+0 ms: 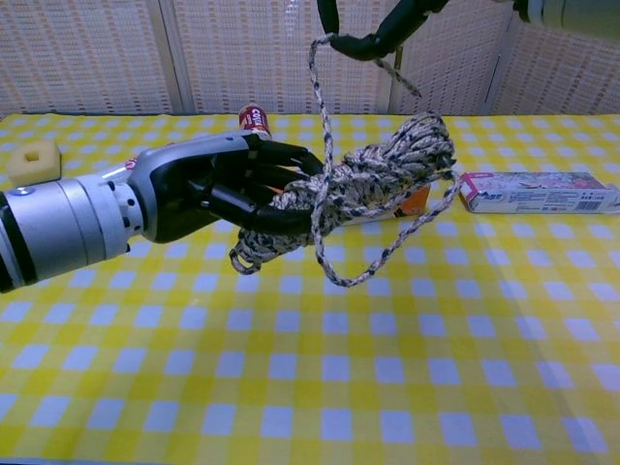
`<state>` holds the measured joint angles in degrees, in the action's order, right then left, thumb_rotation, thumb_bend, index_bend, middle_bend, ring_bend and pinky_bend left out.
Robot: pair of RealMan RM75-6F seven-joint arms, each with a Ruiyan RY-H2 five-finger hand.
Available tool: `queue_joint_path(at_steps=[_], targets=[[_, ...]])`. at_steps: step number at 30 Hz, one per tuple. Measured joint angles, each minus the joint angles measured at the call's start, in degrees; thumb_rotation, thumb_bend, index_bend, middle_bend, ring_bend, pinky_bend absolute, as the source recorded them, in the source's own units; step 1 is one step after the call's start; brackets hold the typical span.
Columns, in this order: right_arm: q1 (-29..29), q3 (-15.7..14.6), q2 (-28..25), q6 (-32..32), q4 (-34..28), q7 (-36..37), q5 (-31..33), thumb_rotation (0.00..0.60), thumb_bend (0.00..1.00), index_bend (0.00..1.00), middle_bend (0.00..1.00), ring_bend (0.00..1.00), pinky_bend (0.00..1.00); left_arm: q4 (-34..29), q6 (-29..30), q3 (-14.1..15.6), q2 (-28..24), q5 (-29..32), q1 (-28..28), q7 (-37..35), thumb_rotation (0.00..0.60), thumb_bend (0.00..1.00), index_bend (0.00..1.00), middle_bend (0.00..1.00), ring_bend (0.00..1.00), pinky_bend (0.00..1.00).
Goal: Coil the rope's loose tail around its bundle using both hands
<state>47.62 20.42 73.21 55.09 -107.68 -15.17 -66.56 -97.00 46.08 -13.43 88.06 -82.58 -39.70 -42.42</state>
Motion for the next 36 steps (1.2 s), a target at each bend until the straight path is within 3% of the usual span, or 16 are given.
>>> queue_joint_path(at_steps=[6,14,25,36], targets=[[-2.79,-3.05,-0.05,1.43,4.39,5.00,-1.47,0.600,0.51,0.68,0.21,0.16,0.00,-0.78,4.44,-0.02,-2.38,-3.21,0.41,-11.04,0.600,0.60,0.76,0.76,0.74,0.81],[-6.90,-9.96,1.54,2.49,11.41,10.67,-7.51,0.600,0.51,0.68,0.22,0.16,0.00,-1.54,8.39,-2.29,-4.29,2.29,1.68,-13.17,0.600,0.60,0.76,0.76,0.74,0.81],[-9.92,-15.79,3.38,4.70,15.03,10.42,-15.01,0.600,0.52,0.69,0.23,0.16,0.00,-2.38,11.63,-6.50,-4.02,13.35,2.63,-5.56,0.600,0.61,0.76,0.76,0.74,0.81],[-11.67,-19.82,3.65,4.74,13.77,7.26,-18.85,0.600,0.52,0.69,0.24,0.16,0.00,-0.28,14.49,-9.33,-1.77,21.81,2.60,5.21,0.600,0.61,0.76,0.76,0.74,0.81]])
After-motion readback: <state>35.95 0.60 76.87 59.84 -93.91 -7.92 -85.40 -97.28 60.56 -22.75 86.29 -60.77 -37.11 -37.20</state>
